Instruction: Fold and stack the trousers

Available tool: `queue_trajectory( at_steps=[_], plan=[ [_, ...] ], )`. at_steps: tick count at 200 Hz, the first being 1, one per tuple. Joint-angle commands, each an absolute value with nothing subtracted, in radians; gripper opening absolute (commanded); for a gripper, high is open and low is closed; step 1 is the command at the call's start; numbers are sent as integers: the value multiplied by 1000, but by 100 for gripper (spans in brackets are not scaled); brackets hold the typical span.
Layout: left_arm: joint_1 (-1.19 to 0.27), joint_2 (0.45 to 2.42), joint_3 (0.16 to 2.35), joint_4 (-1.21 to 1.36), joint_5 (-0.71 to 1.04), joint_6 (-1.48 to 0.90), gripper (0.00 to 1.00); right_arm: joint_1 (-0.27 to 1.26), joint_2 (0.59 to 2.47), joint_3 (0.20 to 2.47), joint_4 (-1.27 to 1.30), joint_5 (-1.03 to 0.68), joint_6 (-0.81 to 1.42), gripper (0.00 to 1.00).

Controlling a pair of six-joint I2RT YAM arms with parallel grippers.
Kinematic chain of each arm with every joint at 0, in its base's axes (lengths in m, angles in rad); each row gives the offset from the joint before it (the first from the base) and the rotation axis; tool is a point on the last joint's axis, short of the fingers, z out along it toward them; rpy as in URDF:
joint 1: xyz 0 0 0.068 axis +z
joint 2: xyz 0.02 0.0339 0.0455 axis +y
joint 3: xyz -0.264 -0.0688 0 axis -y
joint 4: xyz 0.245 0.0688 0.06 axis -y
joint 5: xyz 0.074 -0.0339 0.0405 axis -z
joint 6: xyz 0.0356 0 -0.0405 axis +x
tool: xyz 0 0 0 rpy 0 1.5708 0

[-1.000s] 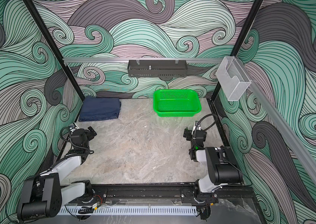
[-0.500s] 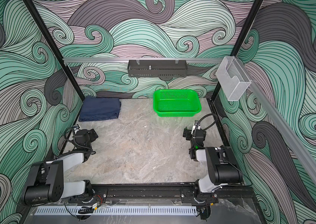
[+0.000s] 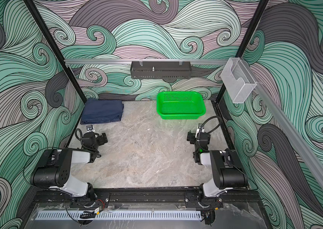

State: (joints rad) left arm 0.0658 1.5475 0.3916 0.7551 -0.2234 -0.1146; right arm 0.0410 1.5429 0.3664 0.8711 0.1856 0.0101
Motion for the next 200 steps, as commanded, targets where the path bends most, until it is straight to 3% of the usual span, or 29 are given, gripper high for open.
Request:
queue_trajectory(
  at_steps=[1, 15, 31, 47, 200],
  plan=[
    [59, 1551, 404, 837, -199, -75, 99, 44, 1537, 387, 879, 189, 5, 99],
    [58, 1505, 454, 660, -215, -114, 99, 44, 1537, 386, 878, 190, 5, 99],
    [57, 1535, 421, 781, -200, -75, 99, 44, 1537, 386, 878, 191, 5, 99],
    [54, 1509, 449, 677, -220, -106, 99, 44, 1537, 387, 878, 189, 5, 99],
    [49, 1515, 446, 693, -229, -98, 99, 44, 1540, 389, 875, 192, 5, 99]
  ],
)
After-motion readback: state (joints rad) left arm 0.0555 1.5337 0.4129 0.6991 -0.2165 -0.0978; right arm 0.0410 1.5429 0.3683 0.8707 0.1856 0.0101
